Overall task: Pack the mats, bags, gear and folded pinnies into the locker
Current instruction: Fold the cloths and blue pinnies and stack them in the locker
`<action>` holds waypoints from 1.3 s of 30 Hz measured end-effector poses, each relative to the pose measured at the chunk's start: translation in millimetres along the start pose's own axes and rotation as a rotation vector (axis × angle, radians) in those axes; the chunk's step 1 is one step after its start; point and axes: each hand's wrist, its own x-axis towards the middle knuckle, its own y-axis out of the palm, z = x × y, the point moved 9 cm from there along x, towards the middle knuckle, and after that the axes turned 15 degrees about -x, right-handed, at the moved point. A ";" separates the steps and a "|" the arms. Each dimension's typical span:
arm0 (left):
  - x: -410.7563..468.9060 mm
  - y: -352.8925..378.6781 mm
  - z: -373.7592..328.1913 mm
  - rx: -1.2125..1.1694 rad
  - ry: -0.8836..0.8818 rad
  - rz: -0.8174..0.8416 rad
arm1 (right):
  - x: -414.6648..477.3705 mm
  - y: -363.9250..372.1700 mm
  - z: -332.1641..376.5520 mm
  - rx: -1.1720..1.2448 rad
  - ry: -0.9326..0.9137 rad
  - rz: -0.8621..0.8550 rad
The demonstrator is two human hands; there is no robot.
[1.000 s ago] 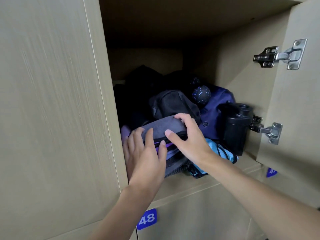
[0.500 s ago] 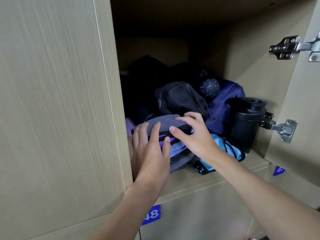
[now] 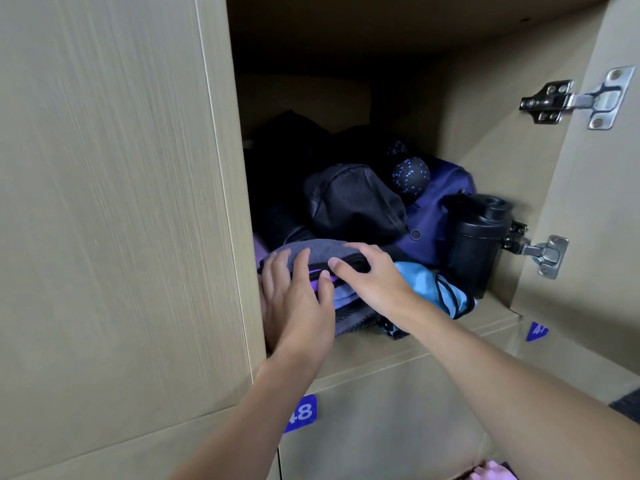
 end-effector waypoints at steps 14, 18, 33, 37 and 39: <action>-2.1 -20.9 -42.2 -0.026 0.179 0.023 | -36.2 -42.2 4.8 -0.006 0.040 -0.086; -10.0 -23.7 -56.0 0.003 0.311 0.005 | -55.2 -53.7 -0.9 -0.049 0.079 -0.120; -216.5 98.9 -32.0 -0.143 0.292 0.993 | -278.8 -26.5 -181.1 -0.052 0.496 -0.040; -279.3 130.5 27.1 -0.015 0.209 1.211 | -335.6 9.7 -228.1 -0.129 0.603 0.076; -302.6 140.5 54.6 0.058 0.216 1.253 | -363.9 31.6 -248.5 -0.127 0.665 0.120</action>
